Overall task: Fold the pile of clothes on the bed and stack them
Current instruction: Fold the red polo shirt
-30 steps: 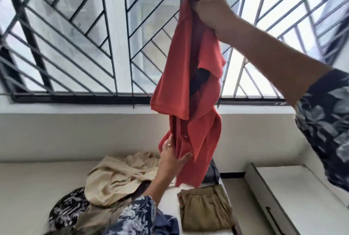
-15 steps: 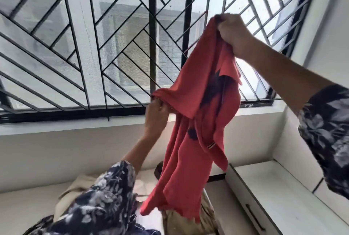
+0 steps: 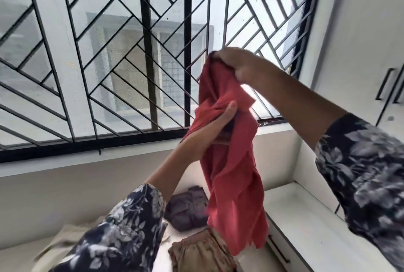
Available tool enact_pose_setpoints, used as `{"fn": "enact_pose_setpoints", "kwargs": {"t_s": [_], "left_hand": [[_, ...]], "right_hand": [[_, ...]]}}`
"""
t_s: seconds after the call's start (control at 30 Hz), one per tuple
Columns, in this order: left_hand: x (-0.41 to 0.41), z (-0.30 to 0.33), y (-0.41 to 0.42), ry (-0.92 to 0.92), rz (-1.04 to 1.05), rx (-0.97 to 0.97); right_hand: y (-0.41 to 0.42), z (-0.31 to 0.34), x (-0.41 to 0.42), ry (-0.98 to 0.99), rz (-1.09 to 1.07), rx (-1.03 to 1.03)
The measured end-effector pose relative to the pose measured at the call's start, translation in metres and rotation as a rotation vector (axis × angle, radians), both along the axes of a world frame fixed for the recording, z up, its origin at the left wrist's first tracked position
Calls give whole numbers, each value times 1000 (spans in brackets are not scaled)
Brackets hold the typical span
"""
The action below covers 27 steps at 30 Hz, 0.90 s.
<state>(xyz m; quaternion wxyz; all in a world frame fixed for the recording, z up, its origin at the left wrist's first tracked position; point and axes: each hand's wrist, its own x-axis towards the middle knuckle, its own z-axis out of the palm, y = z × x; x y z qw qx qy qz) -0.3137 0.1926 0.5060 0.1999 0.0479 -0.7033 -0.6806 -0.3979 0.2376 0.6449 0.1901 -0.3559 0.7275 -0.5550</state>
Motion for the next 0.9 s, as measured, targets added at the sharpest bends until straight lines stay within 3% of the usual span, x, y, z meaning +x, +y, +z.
{"fn": "enact_pose_setpoints", "kwargs": {"t_s": [0.1, 0.23, 0.33, 0.43, 0.5, 0.6, 0.7, 0.77, 0.9], "left_hand": [[-13, 11, 19, -41, 154, 130], [-20, 10, 17, -1, 295, 422], [-15, 15, 7, 43, 311, 517], [-8, 24, -1, 70, 322, 619], [-3, 32, -2, 89, 308, 648], [1, 37, -3, 92, 290, 592], [13, 40, -12, 5, 349, 426], [30, 44, -30, -50, 484, 342], [80, 45, -77, -156, 802, 160]], "right_hand": [[5, -12, 10, 192, 76, 117], [28, -56, 9, 444, -66, -120], [66, -131, 13, 415, -113, -139], [93, -201, 16, 319, 62, -97], [93, -228, 17, 362, 95, -68], [73, -232, 13, 314, -4, -247], [52, -216, 0, 103, -117, -488], [47, -208, -11, -30, -145, -590], [44, -194, -35, -96, -211, -652]]}}
